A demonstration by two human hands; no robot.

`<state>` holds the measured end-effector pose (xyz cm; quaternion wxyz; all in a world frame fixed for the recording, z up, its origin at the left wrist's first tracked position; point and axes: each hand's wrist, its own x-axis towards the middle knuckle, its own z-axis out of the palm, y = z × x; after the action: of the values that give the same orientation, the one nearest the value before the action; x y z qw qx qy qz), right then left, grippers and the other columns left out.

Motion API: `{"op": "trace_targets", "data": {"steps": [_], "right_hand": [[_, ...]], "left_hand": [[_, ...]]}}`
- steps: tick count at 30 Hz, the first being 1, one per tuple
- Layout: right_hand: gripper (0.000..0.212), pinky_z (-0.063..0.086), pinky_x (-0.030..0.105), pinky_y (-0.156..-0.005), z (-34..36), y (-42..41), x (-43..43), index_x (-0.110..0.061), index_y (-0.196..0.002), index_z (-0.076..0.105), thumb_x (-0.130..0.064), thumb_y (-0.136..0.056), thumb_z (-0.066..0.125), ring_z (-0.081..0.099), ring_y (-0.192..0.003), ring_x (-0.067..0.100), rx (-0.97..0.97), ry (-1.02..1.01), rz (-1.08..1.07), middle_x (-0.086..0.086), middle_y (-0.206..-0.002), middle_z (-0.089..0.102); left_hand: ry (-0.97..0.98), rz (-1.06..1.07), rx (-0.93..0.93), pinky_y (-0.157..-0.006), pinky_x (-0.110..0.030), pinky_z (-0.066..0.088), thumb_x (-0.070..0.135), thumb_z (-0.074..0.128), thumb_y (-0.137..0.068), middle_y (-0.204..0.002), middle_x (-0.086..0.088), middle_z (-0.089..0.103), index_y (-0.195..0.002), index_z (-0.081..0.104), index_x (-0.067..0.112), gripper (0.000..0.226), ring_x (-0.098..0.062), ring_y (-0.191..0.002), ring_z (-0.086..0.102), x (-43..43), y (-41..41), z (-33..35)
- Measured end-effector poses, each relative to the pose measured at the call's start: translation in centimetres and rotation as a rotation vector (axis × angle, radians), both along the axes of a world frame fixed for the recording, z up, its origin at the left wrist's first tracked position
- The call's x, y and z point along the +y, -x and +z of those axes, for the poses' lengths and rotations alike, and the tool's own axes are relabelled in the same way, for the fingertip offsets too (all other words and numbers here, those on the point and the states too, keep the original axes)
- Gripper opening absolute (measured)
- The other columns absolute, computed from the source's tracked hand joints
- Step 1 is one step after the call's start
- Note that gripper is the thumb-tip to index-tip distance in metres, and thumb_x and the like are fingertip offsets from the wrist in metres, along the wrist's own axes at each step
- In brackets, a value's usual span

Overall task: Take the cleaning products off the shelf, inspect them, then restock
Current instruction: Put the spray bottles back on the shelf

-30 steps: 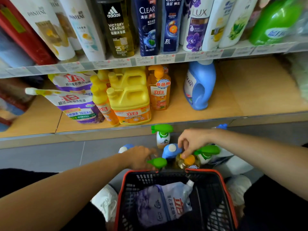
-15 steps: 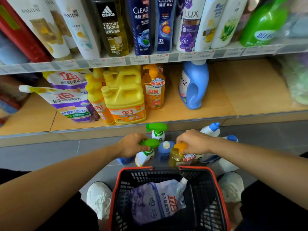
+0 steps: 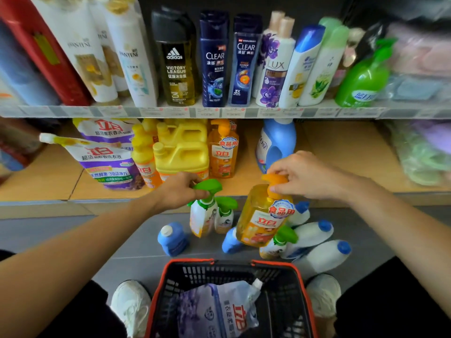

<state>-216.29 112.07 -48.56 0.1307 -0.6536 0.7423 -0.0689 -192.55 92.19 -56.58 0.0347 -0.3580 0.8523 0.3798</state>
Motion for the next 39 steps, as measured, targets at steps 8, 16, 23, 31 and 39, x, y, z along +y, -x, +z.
{"op": "trace_targets", "data": {"steps": [8,16,23,31,39], "right_hand": [[0.024,0.059,0.045,-0.074,3.6,2.6,-2.3,-0.021,-0.097,0.075,-0.037,-0.08,0.075,0.07,-0.078,0.016,-0.165,0.242,-0.147,0.003,-0.081,0.074],[0.011,0.045,0.035,-0.069,0.2,2.7,-9.1,-0.015,-0.095,0.073,-0.024,-0.089,0.073,0.062,-0.081,0.022,0.047,0.127,-0.056,0.003,-0.083,0.068],[0.022,0.049,0.044,-0.088,-3.4,1.2,-12.4,-0.019,-0.113,0.07,-0.03,-0.093,0.067,0.062,-0.101,0.03,0.08,0.085,-0.081,0.007,-0.103,0.072],[0.071,0.052,0.023,-0.08,-7.9,1.3,-9.0,-0.017,-0.14,0.052,-0.028,-0.078,0.086,0.063,-0.102,0.013,-0.569,0.351,-0.541,-0.003,-0.128,0.061],[0.076,0.055,0.032,-0.077,-15.2,-0.9,-8.4,-0.031,-0.146,0.045,-0.02,-0.082,0.083,0.065,-0.115,0.015,-1.174,0.256,-0.832,-0.003,-0.126,0.069]], "left_hand": [[0.069,0.098,0.086,-0.085,-0.052,0.057,0.042,0.077,-0.085,-0.101,-0.009,0.072,-0.109,0.071,0.016,0.036,-0.025,-0.093,0.067,-0.4,-0.8,3.4],[0.103,0.197,0.118,-0.08,-0.044,0.06,0.043,0.074,-0.088,-0.104,-0.006,0.072,-0.117,0.067,0.015,0.04,-0.02,-0.09,0.066,-1.7,-2.0,2.5],[0.081,0.199,0.158,-0.067,-0.026,0.053,0.042,0.072,-0.089,-0.108,-0.002,0.07,-0.12,0.065,0.017,0.04,-0.016,-0.093,0.065,-2.6,-2.7,1.5],[0.065,0.216,0.223,-0.066,-0.023,0.051,0.035,0.074,-0.089,-0.103,-0.001,0.07,-0.115,0.068,0.014,0.034,-0.011,-0.087,0.064,-2.4,-2.8,1.1],[-0.004,0.233,0.258,-0.079,-0.035,0.059,0.034,0.076,-0.088,-0.105,-0.002,0.072,-0.112,0.07,0.013,0.032,-0.015,-0.094,0.067,-2.5,-3.5,0.5]]}}
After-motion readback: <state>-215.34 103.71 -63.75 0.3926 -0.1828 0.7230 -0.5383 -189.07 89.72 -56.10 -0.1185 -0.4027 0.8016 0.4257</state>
